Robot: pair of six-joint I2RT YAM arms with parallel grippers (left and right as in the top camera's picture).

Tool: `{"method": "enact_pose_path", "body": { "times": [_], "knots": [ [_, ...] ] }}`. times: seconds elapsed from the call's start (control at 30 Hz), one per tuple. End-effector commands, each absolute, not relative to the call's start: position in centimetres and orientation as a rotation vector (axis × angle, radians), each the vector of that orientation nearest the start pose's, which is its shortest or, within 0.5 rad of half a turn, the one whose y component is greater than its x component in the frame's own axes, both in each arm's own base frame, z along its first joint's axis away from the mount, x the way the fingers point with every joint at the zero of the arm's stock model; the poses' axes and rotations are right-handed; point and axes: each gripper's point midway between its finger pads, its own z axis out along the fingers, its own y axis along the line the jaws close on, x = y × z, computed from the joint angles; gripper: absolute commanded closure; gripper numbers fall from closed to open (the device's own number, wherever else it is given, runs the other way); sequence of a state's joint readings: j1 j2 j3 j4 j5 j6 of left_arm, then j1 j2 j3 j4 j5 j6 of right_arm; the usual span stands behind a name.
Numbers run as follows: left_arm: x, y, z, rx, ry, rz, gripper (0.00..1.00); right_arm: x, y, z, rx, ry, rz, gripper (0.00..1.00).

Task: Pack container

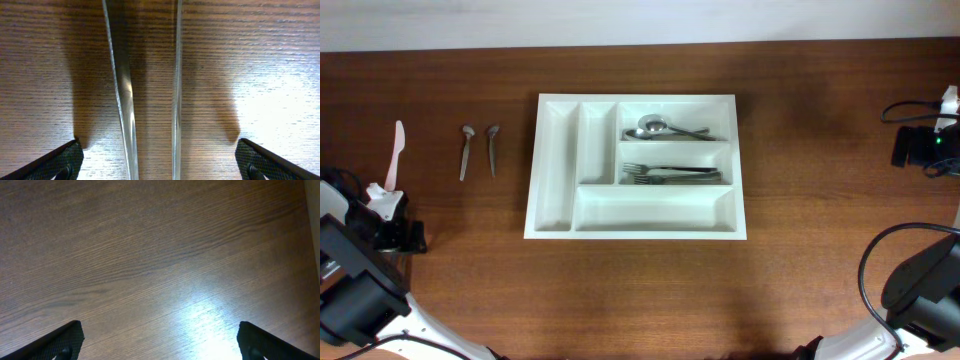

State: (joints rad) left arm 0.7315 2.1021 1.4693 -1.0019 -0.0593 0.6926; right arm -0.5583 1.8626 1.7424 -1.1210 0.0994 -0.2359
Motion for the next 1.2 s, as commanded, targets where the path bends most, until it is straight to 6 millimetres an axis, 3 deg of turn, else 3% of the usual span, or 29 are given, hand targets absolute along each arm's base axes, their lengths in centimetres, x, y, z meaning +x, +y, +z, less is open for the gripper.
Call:
{"method": "enact_pose_path", "body": {
  "times": [0.0, 0.4, 0.7, 0.97, 1.0, 1.1, 1.17],
  "knots": [
    [27.0, 25.4, -0.4, -0.042, 3.224, -0.031, 0.01, 35.1, -24.0, 16.5, 0.489, 2.819, -0.321, 0.01],
    [26.8, 25.2, -0.5, -0.042, 3.230, -0.040, 0.01, 35.1, -24.0, 16.5, 0.489, 2.818, -0.321, 0.01],
    [25.4, 24.0, -2.8, -0.029, 3.291, -0.121, 0.01, 35.1, -24.0, 16.5, 0.489, 2.818, -0.321, 0.01],
    [25.4, 24.1, -2.9, -0.029, 3.292, -0.117, 0.00, 35.1, -24.0, 16.5, 0.490, 2.818, -0.320, 0.01],
    [25.4, 24.1, -2.9, -0.029, 3.292, -0.116, 0.06, 35.1, -24.0, 16.5, 0.489, 2.819, -0.321, 0.01],
    [25.5, 24.1, -2.9, -0.030, 3.289, -0.114, 0.50, 35.1, -24.0, 16.5, 0.489, 2.818, -0.321, 0.01],
    [25.5, 24.1, -2.9, -0.030, 3.288, -0.114, 0.53, 35.1, -24.0, 16.5, 0.489, 2.818, -0.321, 0.01]
  ]
}}
